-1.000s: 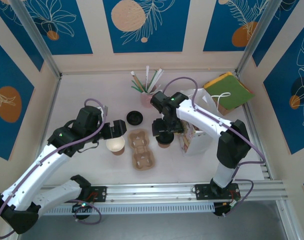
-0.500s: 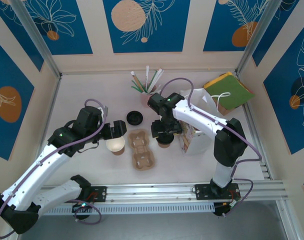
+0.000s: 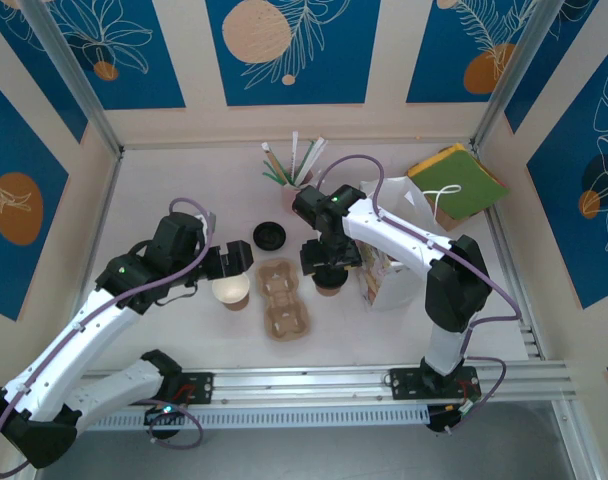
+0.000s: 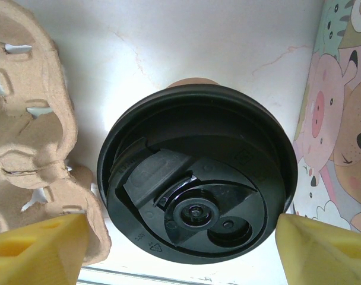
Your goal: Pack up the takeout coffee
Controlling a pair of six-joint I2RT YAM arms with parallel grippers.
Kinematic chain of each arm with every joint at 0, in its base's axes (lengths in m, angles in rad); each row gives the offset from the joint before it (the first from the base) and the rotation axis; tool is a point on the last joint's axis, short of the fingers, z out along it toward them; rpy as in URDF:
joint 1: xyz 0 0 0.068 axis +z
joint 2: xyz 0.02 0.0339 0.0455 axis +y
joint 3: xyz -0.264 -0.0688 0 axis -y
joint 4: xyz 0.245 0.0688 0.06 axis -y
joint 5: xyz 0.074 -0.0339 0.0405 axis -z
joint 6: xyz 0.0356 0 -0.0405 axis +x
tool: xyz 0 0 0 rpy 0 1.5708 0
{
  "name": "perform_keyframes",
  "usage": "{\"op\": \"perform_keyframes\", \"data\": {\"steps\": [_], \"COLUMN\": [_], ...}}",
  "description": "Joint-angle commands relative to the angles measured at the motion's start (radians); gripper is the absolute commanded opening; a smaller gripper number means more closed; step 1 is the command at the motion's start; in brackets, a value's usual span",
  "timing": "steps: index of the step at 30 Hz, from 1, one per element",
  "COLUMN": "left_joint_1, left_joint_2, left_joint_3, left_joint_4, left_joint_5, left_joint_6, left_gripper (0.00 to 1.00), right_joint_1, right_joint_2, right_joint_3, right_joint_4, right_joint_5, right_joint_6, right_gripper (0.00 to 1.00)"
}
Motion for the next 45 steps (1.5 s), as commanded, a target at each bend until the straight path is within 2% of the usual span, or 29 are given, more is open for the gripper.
{"op": "perform_keyframes", "data": {"steps": [1, 14, 24, 45], "left_joint_1": [0.005, 0.006, 0.004, 0.005], "left_joint_2": [-0.018, -0.014, 0.014, 0.013], "left_joint_3": [-0.012, -0.011, -0.018, -0.021], "left_joint_4": [-0.002, 0.005, 0.032, 0.029], "left_joint_5": [0.017, 0.021, 0.08, 0.087], "left_joint_6": [0.02, 0.023, 0.025, 0.037], "left_gripper": [1.0, 1.0, 1.0, 1.0], "right_joint_1": [0.0, -0.003, -0.012, -0.008], "right_joint_2": [0.015, 0.009, -0.004, 0.034], "right_joint_3": [0.006, 0.011, -0.01, -0.016], "right_joint_4": [-0.028, -0.043, -0.029, -0.013], "right_joint_5": [0.01, 0.026, 0.017, -0.004], "right_joint_6": [-0.007, -0.002, -0.006, -0.014], "right_gripper": [0.81, 0.82, 0.83, 0.81]}}
